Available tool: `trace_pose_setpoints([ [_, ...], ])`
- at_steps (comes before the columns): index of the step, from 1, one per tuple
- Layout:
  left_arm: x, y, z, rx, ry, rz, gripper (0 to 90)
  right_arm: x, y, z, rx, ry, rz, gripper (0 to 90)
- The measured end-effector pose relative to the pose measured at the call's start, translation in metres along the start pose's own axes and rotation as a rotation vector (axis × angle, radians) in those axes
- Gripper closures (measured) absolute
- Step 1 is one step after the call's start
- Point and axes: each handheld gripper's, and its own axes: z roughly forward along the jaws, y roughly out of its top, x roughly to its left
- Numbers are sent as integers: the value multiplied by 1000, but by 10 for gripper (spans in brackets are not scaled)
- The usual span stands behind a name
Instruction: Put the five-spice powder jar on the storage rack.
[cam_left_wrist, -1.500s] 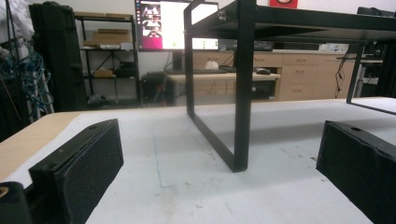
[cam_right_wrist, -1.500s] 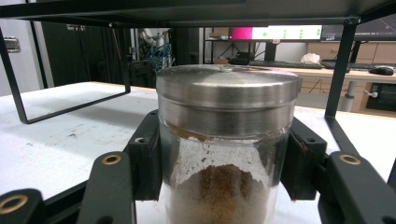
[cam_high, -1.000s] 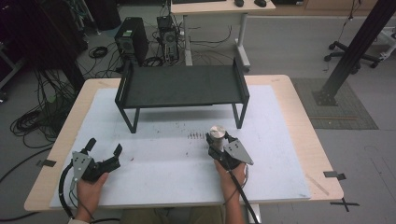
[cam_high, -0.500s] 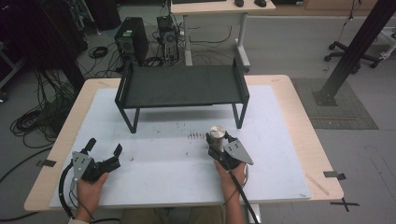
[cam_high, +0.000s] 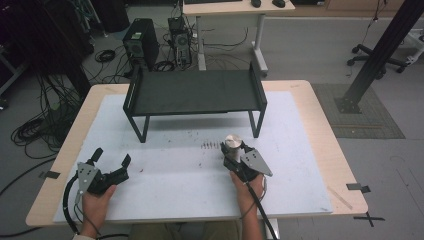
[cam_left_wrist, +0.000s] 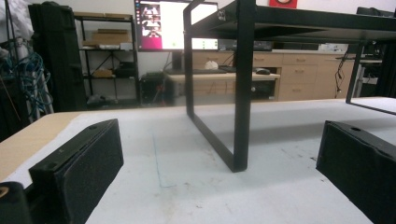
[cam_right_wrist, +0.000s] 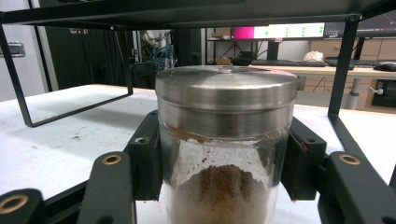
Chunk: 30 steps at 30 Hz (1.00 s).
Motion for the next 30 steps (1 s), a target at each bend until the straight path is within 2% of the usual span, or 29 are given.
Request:
trace_pose_setpoints([
  [7,0,0,0,-1,-2,1,8,-1,1,-1,-4,9,27,432],
  [12,0,0,0,-1,-3,1,8,-1,7,-3,8,24,26,431],
  [23,0,0,0,-2,-4,1,8,-1,29,-5,14,58,40,432],
  [30,0,0,0,-2,-4,1,8,1,48,-5,-4,88,60,432],
])
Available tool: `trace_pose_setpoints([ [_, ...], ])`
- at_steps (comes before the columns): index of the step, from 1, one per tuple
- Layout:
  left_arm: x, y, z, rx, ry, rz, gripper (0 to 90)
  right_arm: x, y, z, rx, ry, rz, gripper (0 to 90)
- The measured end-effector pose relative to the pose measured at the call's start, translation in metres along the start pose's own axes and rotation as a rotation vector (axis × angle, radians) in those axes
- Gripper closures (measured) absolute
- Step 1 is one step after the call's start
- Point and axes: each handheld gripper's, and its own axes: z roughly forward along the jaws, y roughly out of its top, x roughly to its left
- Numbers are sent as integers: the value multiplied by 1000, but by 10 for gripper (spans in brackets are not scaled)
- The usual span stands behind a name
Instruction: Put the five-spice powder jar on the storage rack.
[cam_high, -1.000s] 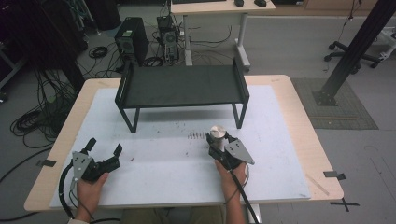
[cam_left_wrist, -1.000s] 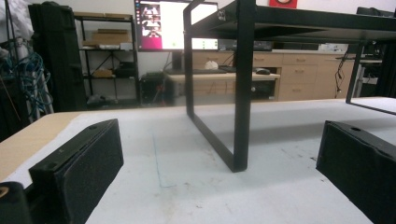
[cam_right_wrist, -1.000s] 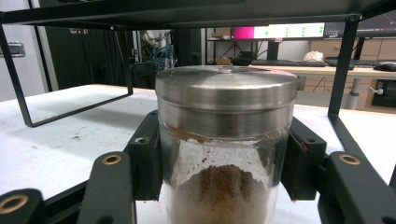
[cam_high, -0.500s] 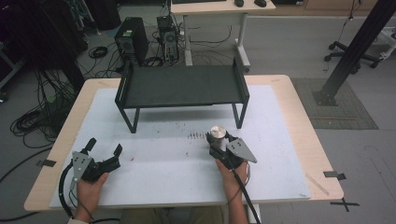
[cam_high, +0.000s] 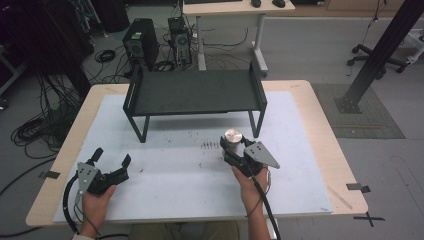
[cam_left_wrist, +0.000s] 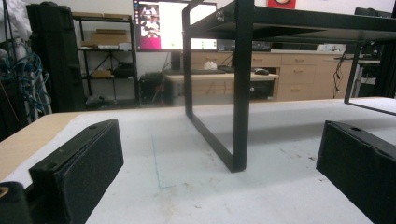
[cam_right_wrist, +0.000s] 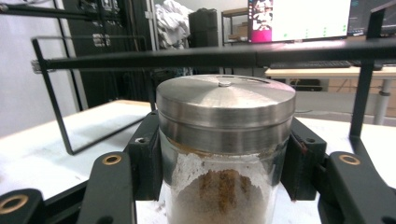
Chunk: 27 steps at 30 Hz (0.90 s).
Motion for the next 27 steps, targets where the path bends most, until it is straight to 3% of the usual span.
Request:
trace_pose_setpoints([
  [9,0,0,0,1,1,-1,8,9,31,4,-6,54,-8,432],
  [21,0,0,0,2,1,-3,8,19,78,14,-13,104,-80,432],
  [27,0,0,0,2,1,-3,8,24,96,20,-29,120,-90,432],
])
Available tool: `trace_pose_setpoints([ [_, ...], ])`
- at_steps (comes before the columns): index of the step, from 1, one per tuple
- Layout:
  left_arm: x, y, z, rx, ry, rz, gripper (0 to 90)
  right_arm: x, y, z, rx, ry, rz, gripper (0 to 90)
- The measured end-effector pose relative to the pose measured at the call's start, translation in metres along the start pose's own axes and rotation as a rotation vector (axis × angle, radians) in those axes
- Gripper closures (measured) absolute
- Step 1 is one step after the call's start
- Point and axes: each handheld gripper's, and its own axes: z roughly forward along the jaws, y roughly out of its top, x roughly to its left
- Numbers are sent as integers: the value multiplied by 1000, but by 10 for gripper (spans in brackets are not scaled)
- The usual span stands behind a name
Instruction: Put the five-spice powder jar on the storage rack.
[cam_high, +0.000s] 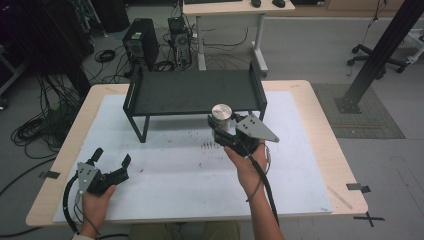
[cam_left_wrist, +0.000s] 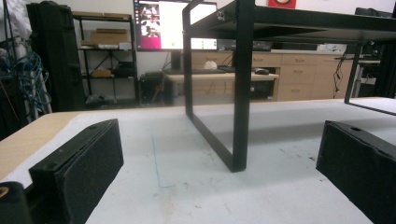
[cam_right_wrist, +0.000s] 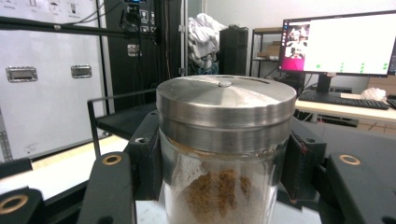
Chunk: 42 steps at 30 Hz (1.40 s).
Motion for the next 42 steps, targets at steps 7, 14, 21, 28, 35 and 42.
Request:
trace_pose_setpoints([
  [7,0,0,0,1,1,1,8,0,16,8,-12,6,-16,431],
  [14,0,0,0,1,1,1,8,-1,29,18,-26,12,-26,431],
  [21,0,0,0,1,2,0,8,-6,41,32,-35,13,-33,431],
  [28,0,0,0,2,3,-1,8,-11,49,48,-43,-2,-51,432],
  [35,0,0,0,2,2,-2,8,-16,52,68,-46,-17,-47,432],
  [42,0,0,0,3,2,-2,9,-25,48,88,-40,-43,-35,432],
])
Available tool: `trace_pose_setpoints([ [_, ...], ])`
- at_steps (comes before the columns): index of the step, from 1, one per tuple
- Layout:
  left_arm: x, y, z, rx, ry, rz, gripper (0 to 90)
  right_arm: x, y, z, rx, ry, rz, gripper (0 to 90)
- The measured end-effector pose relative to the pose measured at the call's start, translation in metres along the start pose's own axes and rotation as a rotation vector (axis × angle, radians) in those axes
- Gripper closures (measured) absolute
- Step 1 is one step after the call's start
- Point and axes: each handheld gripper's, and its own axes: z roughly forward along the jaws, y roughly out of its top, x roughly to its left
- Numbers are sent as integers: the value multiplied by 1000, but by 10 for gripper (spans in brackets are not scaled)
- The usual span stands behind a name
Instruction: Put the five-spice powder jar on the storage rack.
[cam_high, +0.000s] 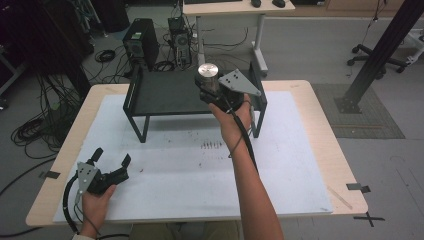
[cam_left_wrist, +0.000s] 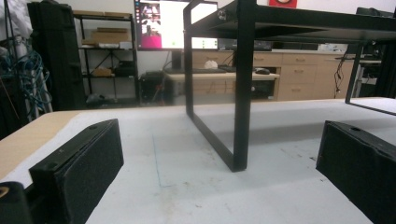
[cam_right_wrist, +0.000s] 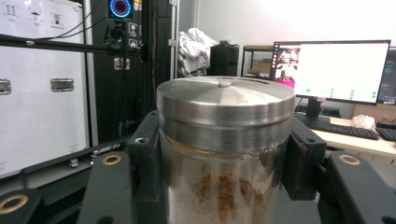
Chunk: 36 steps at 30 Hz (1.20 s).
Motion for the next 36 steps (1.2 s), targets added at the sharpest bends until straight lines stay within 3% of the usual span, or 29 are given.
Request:
trace_pose_setpoints([
  [12,0,0,0,0,1,0,9,-31,-19,35,13,-80,35,432],
  [18,0,0,0,2,3,0,9,-42,-26,50,31,-103,27,432],
  [36,0,0,0,-2,3,-3,9,-48,-52,66,89,-135,47,432],
])
